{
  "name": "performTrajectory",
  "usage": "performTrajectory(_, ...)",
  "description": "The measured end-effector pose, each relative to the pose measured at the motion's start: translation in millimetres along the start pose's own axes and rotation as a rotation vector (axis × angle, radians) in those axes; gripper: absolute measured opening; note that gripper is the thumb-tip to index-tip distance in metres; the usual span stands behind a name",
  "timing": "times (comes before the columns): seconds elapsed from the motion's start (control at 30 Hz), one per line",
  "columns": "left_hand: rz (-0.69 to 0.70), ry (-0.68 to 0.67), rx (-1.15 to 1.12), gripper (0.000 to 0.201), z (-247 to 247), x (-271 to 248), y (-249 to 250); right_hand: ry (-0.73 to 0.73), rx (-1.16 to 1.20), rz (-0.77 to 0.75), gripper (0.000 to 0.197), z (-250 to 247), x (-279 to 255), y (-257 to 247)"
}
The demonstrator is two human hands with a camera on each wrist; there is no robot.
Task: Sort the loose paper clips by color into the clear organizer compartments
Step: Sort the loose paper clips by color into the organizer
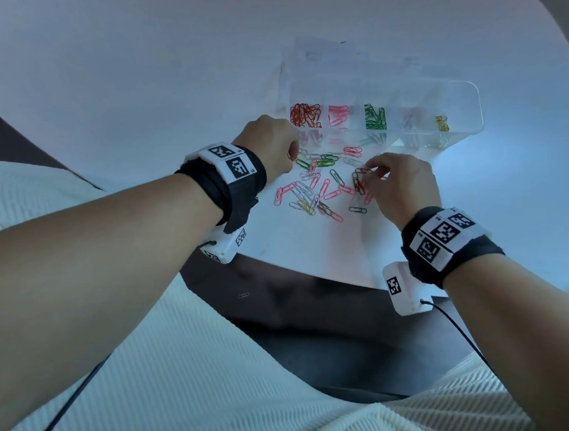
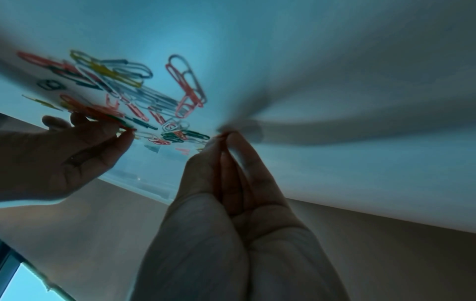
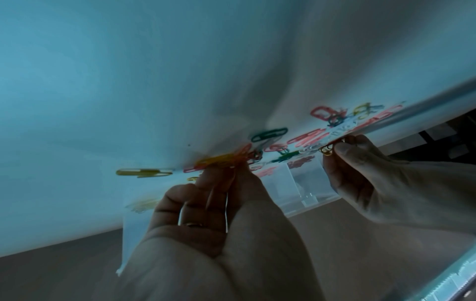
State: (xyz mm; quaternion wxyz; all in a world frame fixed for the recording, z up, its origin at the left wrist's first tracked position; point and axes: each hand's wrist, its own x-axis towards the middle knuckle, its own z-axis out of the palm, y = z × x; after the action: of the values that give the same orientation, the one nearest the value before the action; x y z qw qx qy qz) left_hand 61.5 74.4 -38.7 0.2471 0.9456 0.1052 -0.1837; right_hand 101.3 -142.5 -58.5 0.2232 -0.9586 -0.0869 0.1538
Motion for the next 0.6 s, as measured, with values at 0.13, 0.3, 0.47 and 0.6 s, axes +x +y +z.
performTrajectory(0.13,-0.018,-0.012,-0.001,0.026,-2,-1,3,-0.021,0.032,0.019,0.014,1,-8,5)
performTrajectory(0.3,-0.039,-0.026,-0.002,0.040,-2,-3,6,-0.057,0.048,0.035,0.006,2,-5,10)
performTrajectory(0.47,-0.057,-0.039,-0.032,0.025,-5,-6,13,-0.005,0.220,0.080,0.007,-2,-7,16)
performTrajectory(0.6,-0.125,-0.029,-0.106,0.024,-6,-8,20,-0.128,0.916,0.334,0.008,-14,-10,10)
